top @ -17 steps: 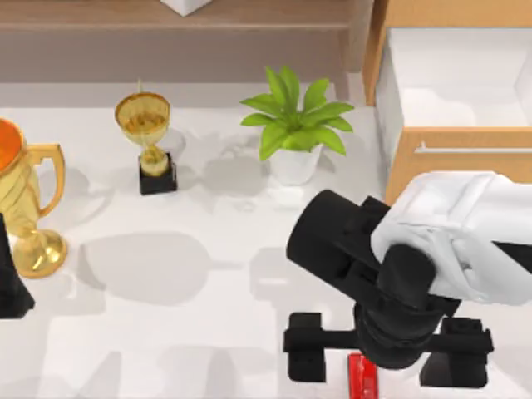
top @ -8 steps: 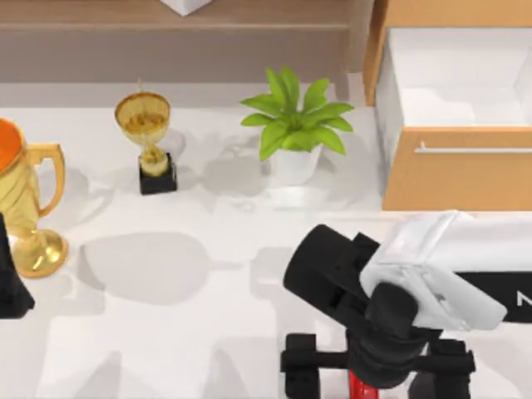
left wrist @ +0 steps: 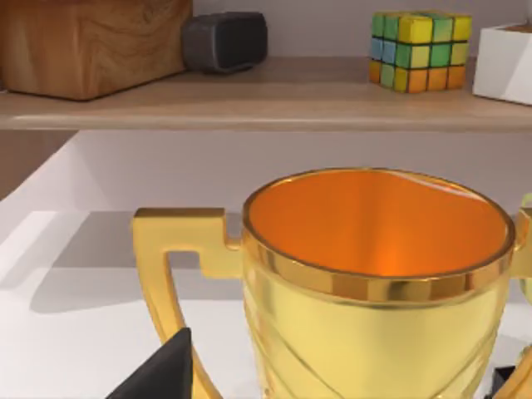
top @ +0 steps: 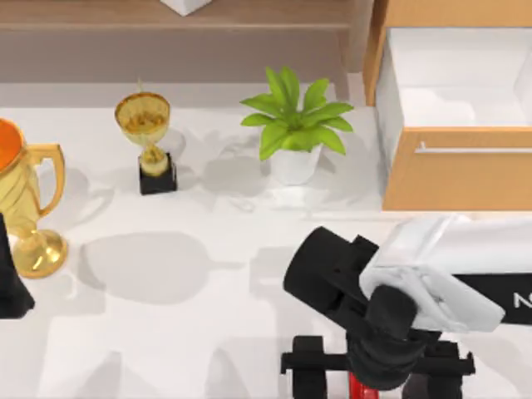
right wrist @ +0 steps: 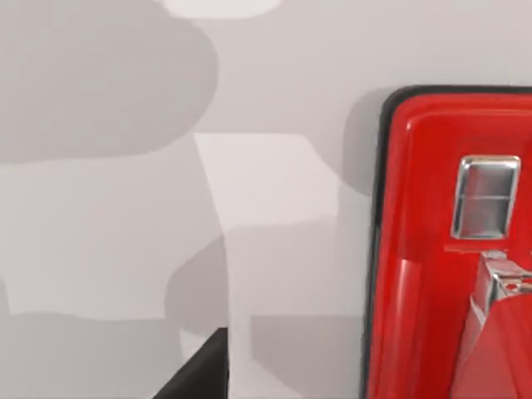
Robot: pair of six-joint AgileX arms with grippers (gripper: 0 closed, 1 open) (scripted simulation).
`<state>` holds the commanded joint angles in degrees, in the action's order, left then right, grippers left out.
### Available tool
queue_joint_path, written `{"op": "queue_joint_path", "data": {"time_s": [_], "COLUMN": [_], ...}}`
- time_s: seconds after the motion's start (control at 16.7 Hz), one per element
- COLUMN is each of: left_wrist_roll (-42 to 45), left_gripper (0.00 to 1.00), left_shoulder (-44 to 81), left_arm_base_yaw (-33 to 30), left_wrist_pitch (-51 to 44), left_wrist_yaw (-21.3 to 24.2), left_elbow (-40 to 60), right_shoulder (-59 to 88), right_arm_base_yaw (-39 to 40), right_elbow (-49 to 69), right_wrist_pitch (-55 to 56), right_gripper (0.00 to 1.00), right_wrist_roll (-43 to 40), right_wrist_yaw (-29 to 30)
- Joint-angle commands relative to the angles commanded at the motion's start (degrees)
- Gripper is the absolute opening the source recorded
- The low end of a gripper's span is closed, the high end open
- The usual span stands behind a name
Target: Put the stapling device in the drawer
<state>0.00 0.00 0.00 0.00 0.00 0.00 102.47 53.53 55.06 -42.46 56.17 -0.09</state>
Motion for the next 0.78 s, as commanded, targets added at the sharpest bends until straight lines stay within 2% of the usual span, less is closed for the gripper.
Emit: {"op": "queue_joint_path", "data": {"time_s": [0.54,0.78], "left_wrist_roll": [0.00,0.00], "left_gripper": [1.00,1.00], "left_shoulder": [0.00,0.00], "left_arm_base_yaw": [0.00,0.00], "left_wrist_pitch": [0.00,0.00], "left_wrist_yaw": [0.00,0.00], "left_elbow": [0.00,0.00], "right_shoulder": [0.00,0.00], "right_arm_base_yaw": [0.00,0.00], "right_elbow": [0.00,0.00], "right_wrist_pitch": [0.00,0.00], "right_gripper": [0.02,0.00], "right_wrist_roll": [0.00,0.00], "right_wrist_yaw": [0.00,0.00]}}
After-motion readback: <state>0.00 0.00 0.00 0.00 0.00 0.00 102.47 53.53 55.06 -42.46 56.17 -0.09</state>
